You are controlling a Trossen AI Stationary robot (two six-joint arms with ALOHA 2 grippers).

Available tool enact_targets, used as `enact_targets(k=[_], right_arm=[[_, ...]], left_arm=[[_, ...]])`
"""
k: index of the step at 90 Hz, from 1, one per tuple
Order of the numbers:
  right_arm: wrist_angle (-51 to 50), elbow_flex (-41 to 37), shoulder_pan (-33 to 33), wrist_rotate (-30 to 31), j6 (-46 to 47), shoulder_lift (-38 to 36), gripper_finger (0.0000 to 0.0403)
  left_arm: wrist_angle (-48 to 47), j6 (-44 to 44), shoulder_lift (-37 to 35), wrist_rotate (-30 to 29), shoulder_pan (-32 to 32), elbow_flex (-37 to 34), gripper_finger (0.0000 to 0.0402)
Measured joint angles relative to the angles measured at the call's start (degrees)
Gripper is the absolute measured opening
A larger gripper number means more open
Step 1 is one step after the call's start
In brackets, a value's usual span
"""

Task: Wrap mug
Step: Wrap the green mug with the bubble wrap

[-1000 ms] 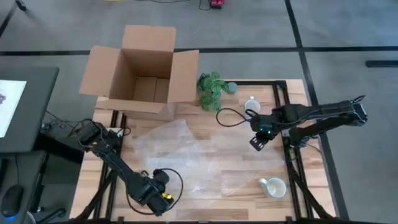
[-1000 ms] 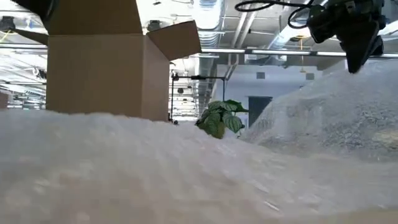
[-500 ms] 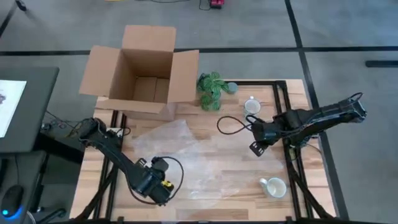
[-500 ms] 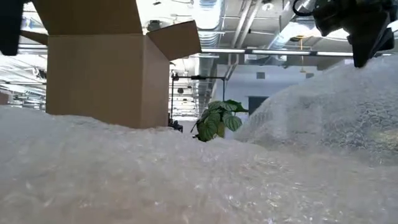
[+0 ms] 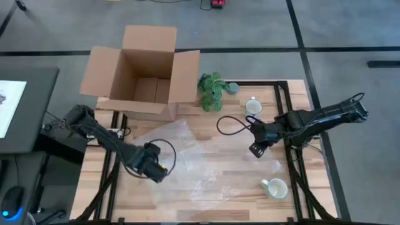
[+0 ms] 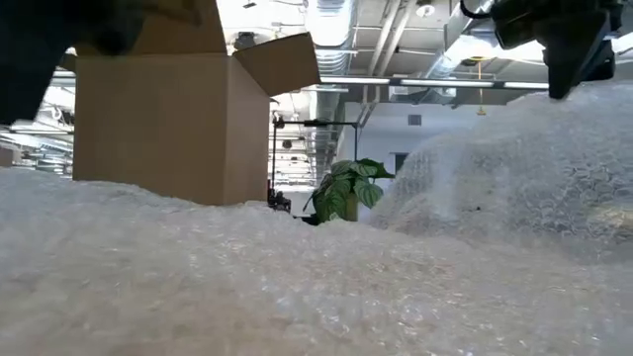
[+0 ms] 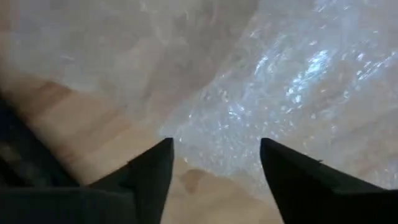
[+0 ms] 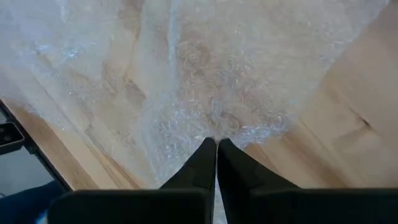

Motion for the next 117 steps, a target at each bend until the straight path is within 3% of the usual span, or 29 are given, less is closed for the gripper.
enact_targets(k=[14, 31, 42, 54, 64, 96, 117], right_arm=[[-0.02, 0.0, 0.0, -0.28, -0.27, 0.0, 0.0], [-0.02, 0.0, 0.0, -0.44, -0.3, 0.0, 0.0], [-0.04, 0.0, 0.0, -0.5, -0.3, -0.02, 0.0], [-0.12, 0.0, 0.0, -0.63, 0.09, -0.02, 0.0], [-0.6, 0.0, 0.0, -0.81, 0.43, 0.0, 0.0], [-1.0, 0.0, 0.0, -1.19, 1.62, -0.02, 0.0], [-1.19, 0.0, -0.7, -0.54, 1.74, 0.8, 0.0]], left_arm=[[10.73, 4.09, -5.2, -0.98, 1.94, -9.18, 0.0238], [16.12, 11.26, -4.2, -0.74, 3.01, -11.84, 0.0209], [21.14, 15.11, -2.84, -0.11, 3.34, -11.84, 0.0162], [23.69, 16.59, -2.38, 1.3, 3.38, -11.69, 0.0076], [21.03, 17.27, -2.99, 2.33, 3.31, -8.28, 0.0011], [-2.64, 24.36, -5.19, 3.92, 4.53, 13.38, 0.0], [-12.11, 33.86, -5.18, 1.36, 9.85, 12.79, 0.0]])
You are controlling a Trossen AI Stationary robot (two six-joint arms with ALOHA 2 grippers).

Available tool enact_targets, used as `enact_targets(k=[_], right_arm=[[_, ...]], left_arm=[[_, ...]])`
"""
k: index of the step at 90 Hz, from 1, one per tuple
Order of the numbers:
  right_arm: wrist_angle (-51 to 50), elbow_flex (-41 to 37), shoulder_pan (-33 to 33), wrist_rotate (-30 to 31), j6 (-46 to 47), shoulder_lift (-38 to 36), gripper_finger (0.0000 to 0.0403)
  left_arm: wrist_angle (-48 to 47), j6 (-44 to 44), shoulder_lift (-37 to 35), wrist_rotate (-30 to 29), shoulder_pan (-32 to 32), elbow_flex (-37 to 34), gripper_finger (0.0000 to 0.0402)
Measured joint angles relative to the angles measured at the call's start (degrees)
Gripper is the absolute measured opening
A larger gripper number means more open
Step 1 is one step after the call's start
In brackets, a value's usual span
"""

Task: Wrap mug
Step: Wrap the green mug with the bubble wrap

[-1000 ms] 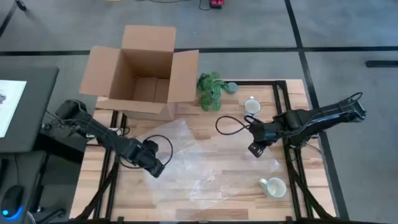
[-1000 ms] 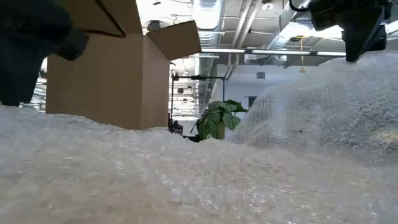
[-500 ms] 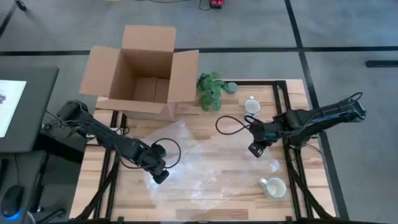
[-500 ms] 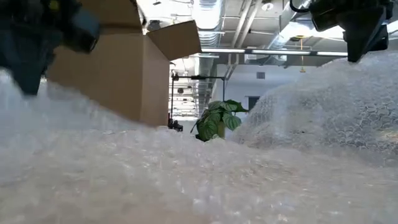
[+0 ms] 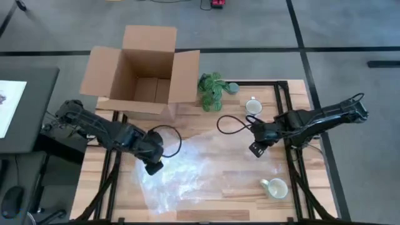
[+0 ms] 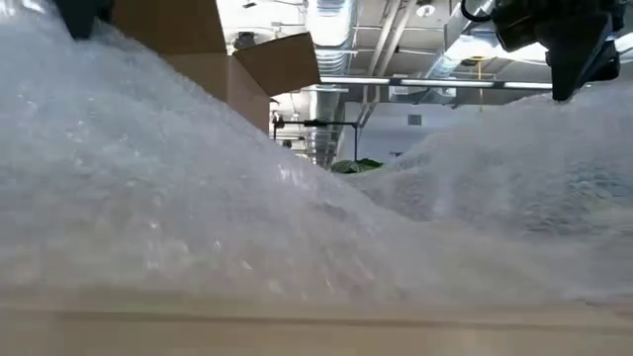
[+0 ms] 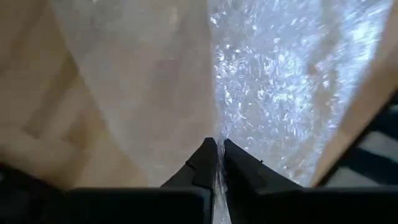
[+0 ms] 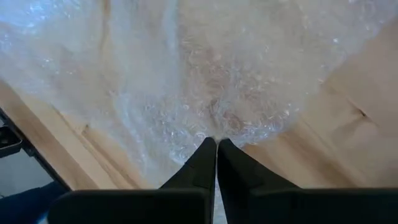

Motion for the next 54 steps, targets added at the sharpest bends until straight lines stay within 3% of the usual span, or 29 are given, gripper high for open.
enact_targets(k=[18, 40, 54], right_arm=[[0.18, 0.0, 0.6, 0.11, 1.55, 2.84, 0.0], [1.04, 0.0, 1.75, -0.34, 3.67, 7.59, 0.0], [-2.94, 0.0, 3.61, -0.67, 7.36, 10.58, 0.0]], left_arm=[[-5.72, 9.28, 0.04, -0.41, 7.78, -2.83, 0.0], [0.14, 27.53, 0.19, -1.37, 18.01, -2.96, 0.0], [0.91, 31.68, 0.77, -5.23, 22.14, -2.96, 0.0]])
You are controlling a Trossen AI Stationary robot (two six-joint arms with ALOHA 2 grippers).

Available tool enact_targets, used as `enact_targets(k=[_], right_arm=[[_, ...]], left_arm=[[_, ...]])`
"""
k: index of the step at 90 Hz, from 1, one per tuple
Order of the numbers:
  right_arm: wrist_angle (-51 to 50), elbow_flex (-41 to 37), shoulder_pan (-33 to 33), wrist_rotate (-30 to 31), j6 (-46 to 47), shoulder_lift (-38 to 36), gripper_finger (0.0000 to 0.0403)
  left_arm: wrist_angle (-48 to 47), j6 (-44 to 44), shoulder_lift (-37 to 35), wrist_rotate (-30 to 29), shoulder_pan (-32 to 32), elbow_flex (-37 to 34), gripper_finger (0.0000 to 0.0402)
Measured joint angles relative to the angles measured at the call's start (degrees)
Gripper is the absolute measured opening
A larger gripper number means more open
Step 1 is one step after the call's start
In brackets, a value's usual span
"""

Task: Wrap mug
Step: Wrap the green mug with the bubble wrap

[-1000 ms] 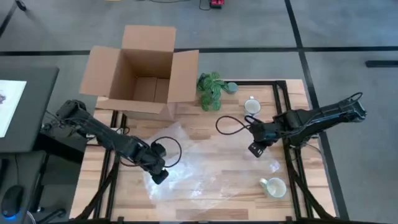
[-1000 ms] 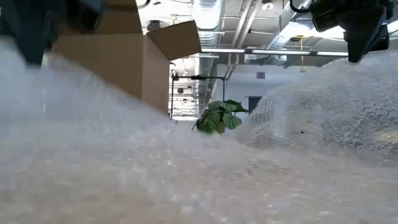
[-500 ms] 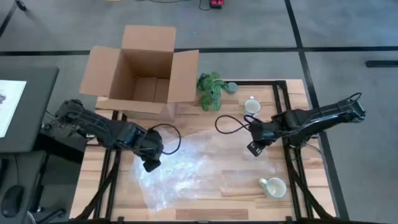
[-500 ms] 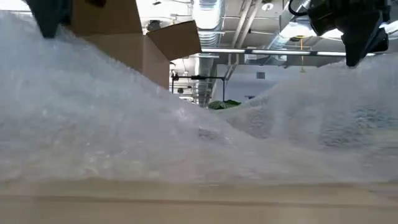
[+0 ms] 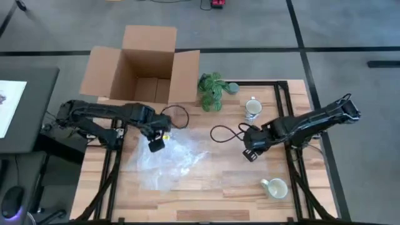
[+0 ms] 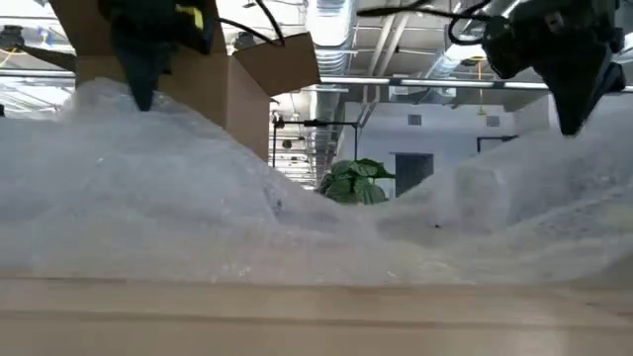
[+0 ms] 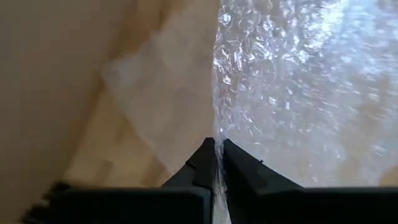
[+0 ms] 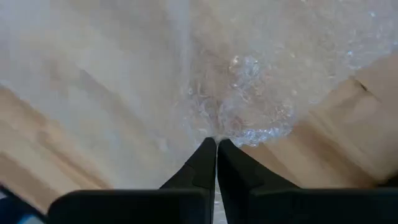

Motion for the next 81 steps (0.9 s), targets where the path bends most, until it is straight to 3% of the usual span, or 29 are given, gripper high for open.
enact_targets(k=[25, 45, 63, 81], right_arm=[[3.4, -5.09, 1.09, -0.32, 4.95, 1.51, 0.0], [4.11, -7.37, -0.2, 0.03, 5.77, 1.5, 0.0008], [4.07, -7.5, -2.2, -0.21, 4.02, 1.4, 0.0075], [-0.42, -3.82, -3.46, -0.33, -1.62, -2.03, 0.0155]], left_arm=[[3.75, 2.46, 1.92, 0.24, 0.87, -0.07, 0.0007], [1.25, 0.02, 2.0, 1.67, 0.78, 0.13, 0.0084], [-7.5, -3.99, 1.05, 3.4, 0.3, 3.09, 0.0145], [-9.53, -10.11, 0.4, 7.26, -4.27, 7.61, 0.0156]])
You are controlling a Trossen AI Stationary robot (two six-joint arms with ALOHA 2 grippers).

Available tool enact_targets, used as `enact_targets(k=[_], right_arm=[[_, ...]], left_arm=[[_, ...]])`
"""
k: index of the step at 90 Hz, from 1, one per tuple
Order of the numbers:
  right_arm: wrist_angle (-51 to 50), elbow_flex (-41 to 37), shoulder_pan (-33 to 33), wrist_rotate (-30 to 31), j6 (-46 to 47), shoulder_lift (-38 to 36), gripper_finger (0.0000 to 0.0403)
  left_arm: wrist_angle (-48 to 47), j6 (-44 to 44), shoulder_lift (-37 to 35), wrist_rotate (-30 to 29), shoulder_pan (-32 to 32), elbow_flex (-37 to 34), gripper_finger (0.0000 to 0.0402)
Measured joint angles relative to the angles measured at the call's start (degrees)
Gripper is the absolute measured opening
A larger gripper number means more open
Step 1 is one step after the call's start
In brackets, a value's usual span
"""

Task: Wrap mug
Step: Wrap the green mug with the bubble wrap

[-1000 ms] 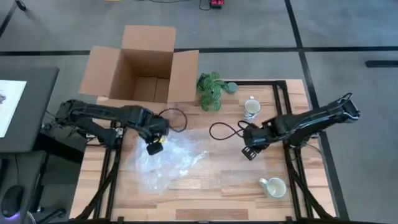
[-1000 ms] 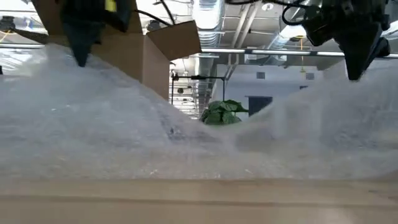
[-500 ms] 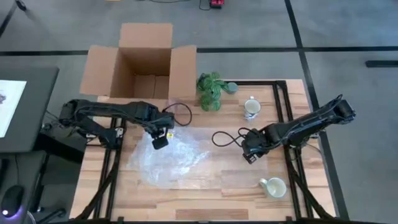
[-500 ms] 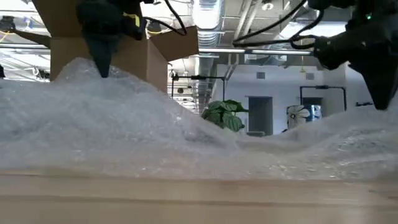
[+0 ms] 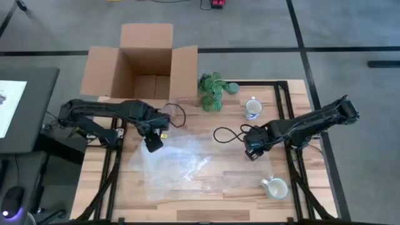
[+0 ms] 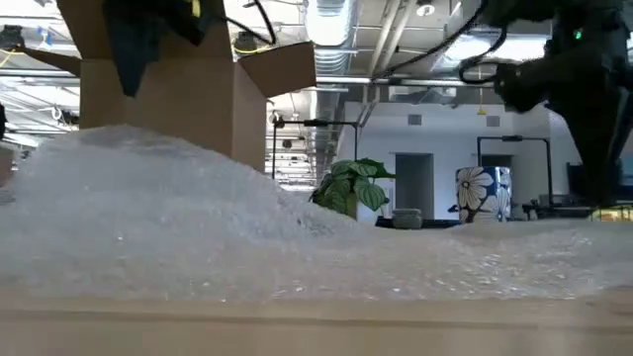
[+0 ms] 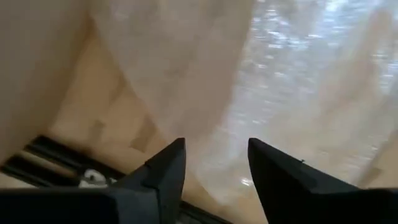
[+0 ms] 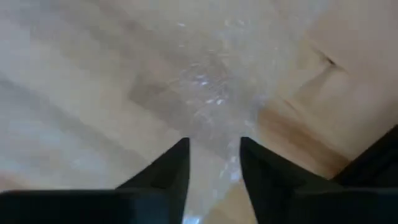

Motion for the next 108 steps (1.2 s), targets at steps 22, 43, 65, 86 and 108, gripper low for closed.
enact_targets(k=[22, 43, 65, 86, 108], right_arm=[[-3.79, 7.89, 4.25, -4.3, -8.29, -6.27, 0.0188], [4.69, 10.38, 23.04, -15.55, -10.29, -7.58, 0.0179], [10.26, 10.36, 38.59, -14.27, 0.85, -2.62, 0.0178], [11.16, 10.34, 41.46, -11.31, 4.14, 5.43, 0.0184], [11.82, 10.34, 41.27, -11.02, 4.71, 14.01, 0.0241]], left_arm=[[5.51, -8.25, -0.02, 0.95, -10.23, 1.6, 0.0151], [11.17, -19.6, 0.07, -2.31, -18.05, -0.93, 0.015], [16.47, -27.48, 0.09, -7.26, -23.93, -4.36, 0.015], [19.0, -30.24, 0.09, -8.53, -26.41, -6.01, 0.015], [19.41, -31.2, 0.09, -8.73, -27.48, -6.01, 0.015]])
